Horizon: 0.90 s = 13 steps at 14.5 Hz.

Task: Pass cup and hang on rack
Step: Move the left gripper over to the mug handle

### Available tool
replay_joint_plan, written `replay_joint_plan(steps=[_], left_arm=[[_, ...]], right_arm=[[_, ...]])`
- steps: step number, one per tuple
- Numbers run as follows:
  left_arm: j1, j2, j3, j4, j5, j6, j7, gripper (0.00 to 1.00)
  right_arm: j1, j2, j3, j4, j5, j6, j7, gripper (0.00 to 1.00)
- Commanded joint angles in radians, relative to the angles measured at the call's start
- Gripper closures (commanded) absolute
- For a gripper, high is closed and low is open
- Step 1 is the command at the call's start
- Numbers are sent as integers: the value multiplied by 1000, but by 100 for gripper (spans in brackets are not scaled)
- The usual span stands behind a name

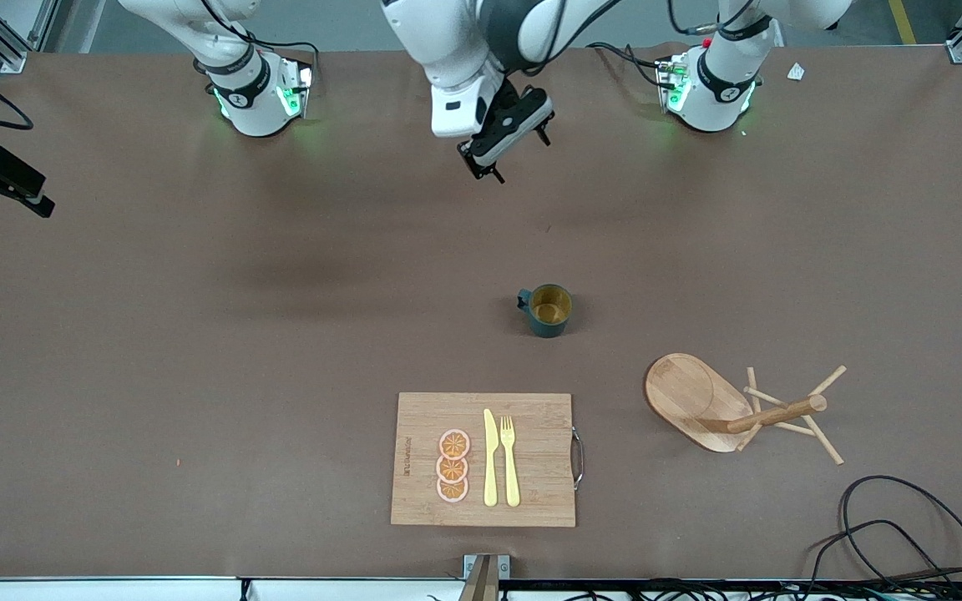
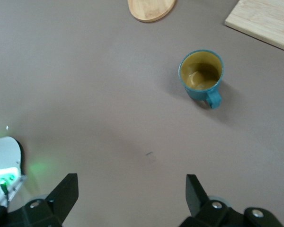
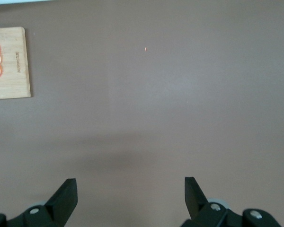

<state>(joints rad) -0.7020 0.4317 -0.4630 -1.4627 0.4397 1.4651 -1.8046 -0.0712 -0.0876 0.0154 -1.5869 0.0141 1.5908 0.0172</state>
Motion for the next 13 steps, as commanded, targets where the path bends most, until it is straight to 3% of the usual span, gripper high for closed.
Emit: replay_joint_plan(steps=[1,6,8,11,13], left_arm=[[-46,126,10,103,92,4,-109,0],[-79,289,17,127,308,151,-343,0],[-106,341,47,156,384,159,-346,0],[-252,455,240,274,383,162,-340,0],[-287,508,303,301,382,179,-332,0]], right_arm=[[-15,0,5,33,6,-6,-13,0],[-13,0,6,31,0,-40,-33,0],[-10,-1,8,31,-11,-35,-33,0],[-9,-3,9,28,-11,-34,-31,0],[-9,-3,9,28,-11,-34,-31,0]])
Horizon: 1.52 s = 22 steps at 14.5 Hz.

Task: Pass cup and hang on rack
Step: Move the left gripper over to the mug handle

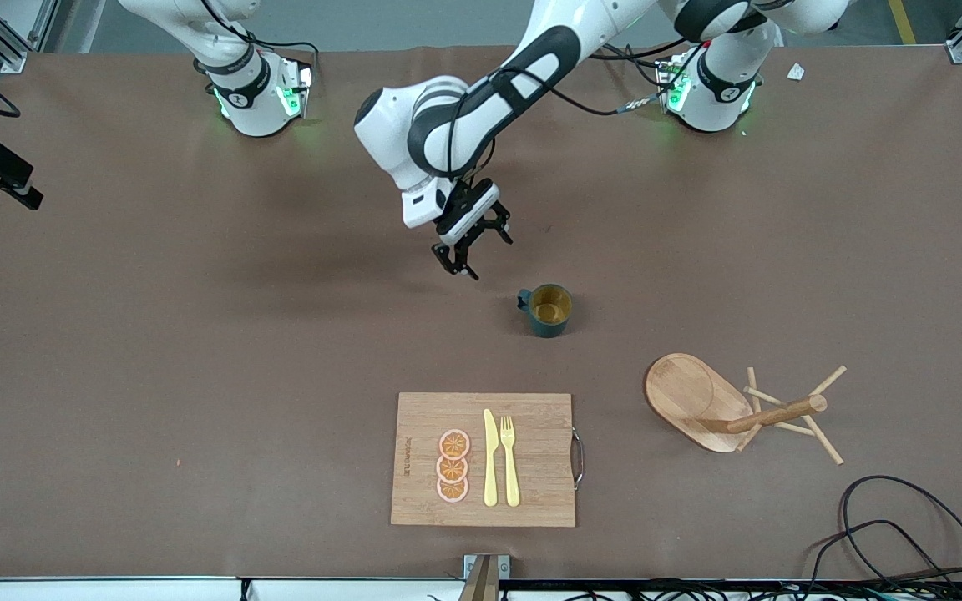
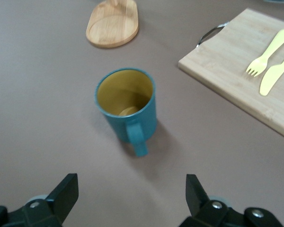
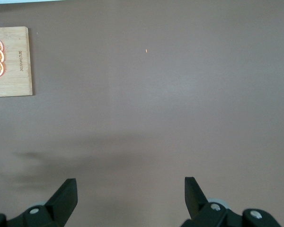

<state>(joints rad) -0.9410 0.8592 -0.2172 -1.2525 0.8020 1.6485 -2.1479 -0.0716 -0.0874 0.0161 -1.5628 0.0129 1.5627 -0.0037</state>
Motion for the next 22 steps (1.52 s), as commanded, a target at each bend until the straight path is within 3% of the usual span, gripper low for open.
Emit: replay_joint_plan(steps=[1,6,8,11,22], left_arm=[[-48,89,65,91,20,8,10,1],[-119,165,148,91,16,-19,-4,7],[-117,178,150,91,14,-9,-53,9],[-114,178,151,90,16,22,-87,22],[-114,175,203,88,16,-13,-99,24]], right_arm=[[-10,-3,8,3,-10,-6,-10,0],[-10,-3,8,1,-8,-7,-7,0],[-10,-3,8,1,-8,-4,-9,0],[-10,-3,8,1,-7,-4,-9,0],[-8,-3,8,0,-7,-4,-7,0]])
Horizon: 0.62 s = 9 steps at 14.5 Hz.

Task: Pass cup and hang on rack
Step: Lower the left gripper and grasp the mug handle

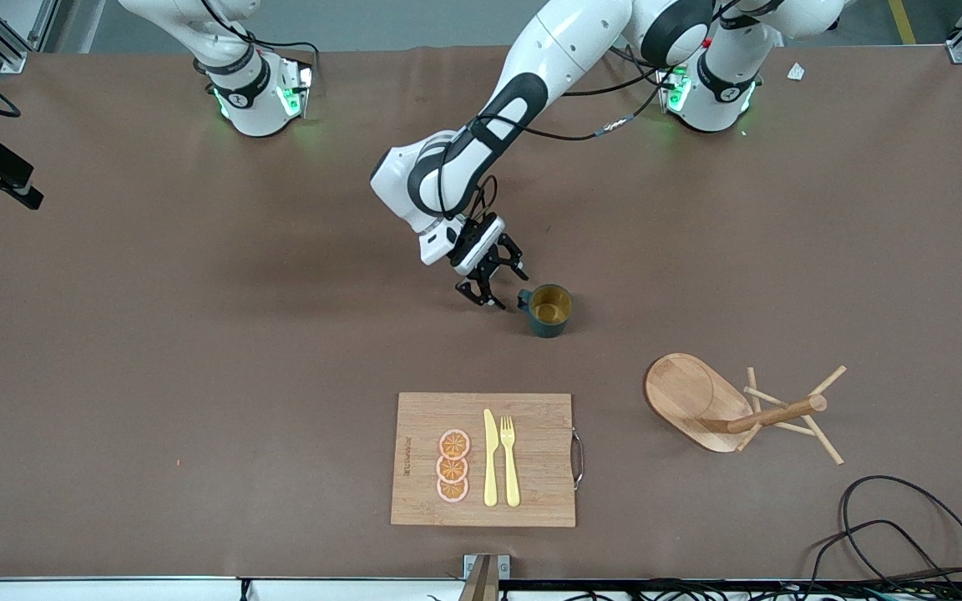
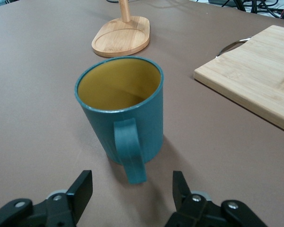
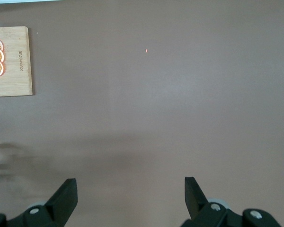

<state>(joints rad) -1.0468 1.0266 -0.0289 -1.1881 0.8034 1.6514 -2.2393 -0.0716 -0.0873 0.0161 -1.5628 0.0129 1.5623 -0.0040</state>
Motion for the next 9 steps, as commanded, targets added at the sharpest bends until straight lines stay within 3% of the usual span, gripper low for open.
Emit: replay_joint_plan(steps=[1,9], left_arm=[[-9,10,15,24,13,-16,-8,24],[-4,29,29,21,-21,-19,-59,28]], right_arm=[[-8,-3,8,0,-7,-2,-7,0],[-7,-3,8,0,-5,4,-5,0]])
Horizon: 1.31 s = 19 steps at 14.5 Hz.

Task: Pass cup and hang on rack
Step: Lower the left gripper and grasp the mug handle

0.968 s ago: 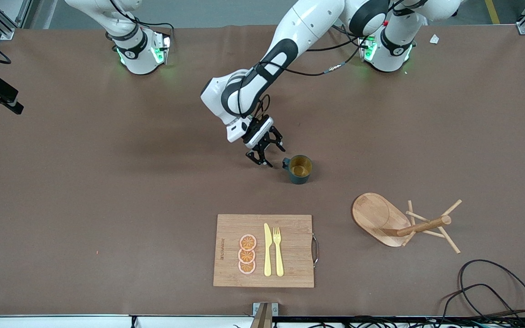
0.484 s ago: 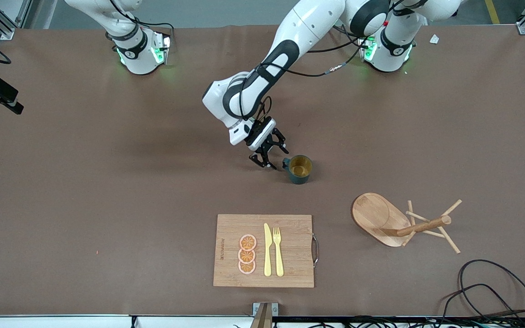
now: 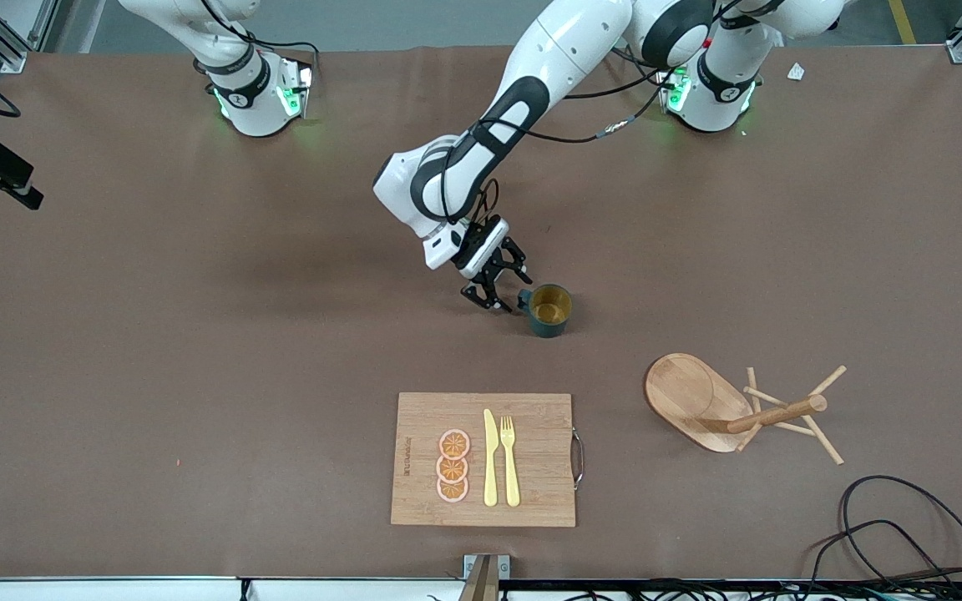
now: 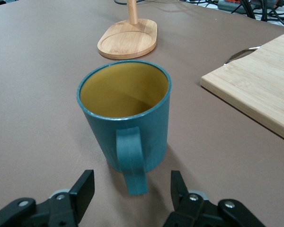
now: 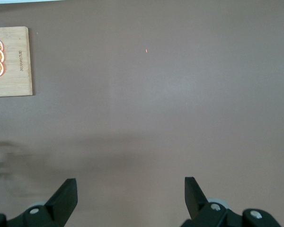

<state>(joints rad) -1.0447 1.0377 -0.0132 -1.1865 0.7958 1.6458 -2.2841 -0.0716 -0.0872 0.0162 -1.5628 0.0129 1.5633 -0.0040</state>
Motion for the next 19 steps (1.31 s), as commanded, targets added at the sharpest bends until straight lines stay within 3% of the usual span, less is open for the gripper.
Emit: replay_joint_plan(steps=[1,3,9,15,19], left_arm=[[-6,19,13,19,-13,-14,-15,28],[-6,24,18,19,-15,-14,-17,30],[-6,27,18,19,-29,-14,-20,55],[5,12,18,18,-50,-12,9,90],[29,-33,13,19,-61,-14,107,100]], right_arm=[[-7,-3,8,-2,-5,3,-5,0],[-7,-3,8,-2,-5,3,-5,0],[-5,-5,10,-2,-7,3,-5,0],[-2,-5,10,-2,-7,1,-5,0],[0,-5,10,-3,-7,6,-4,0]])
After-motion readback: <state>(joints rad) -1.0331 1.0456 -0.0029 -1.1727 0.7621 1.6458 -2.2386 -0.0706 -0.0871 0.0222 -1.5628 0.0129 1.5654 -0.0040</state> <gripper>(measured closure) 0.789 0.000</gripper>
